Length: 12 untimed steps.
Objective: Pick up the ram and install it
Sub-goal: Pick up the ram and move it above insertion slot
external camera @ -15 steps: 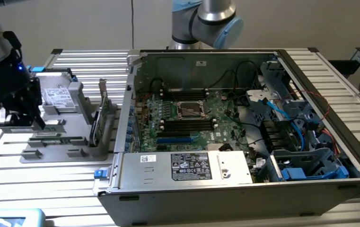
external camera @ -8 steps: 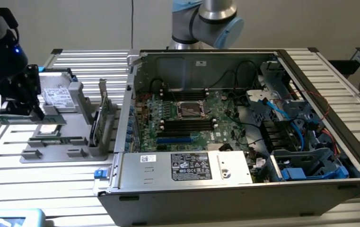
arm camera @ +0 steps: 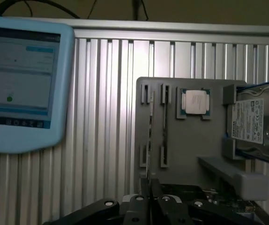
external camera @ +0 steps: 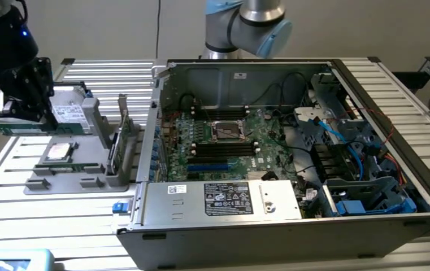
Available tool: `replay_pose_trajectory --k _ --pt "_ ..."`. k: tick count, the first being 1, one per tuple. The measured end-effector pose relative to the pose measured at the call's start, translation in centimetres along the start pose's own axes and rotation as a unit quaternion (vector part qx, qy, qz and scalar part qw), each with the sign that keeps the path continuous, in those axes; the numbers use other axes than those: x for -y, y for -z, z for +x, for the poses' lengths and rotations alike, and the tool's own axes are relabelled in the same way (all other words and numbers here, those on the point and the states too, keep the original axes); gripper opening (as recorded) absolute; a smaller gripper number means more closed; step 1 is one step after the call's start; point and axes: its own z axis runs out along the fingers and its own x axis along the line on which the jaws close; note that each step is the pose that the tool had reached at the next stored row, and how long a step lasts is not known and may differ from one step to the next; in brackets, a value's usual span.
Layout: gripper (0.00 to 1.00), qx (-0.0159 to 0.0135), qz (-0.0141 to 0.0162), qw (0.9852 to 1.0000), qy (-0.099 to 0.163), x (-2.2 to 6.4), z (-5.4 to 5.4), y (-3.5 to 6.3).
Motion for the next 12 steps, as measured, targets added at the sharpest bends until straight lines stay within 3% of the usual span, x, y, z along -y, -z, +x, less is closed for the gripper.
replay_pose_trajectory --k 8,12 --pt "0.13 0.0007 -0.0014 1.0 0.0 3.28 0.5 3.58" --pt "0.13 0.0007 -0.0017 1.0 0.0 5.06 0.6 4.37"
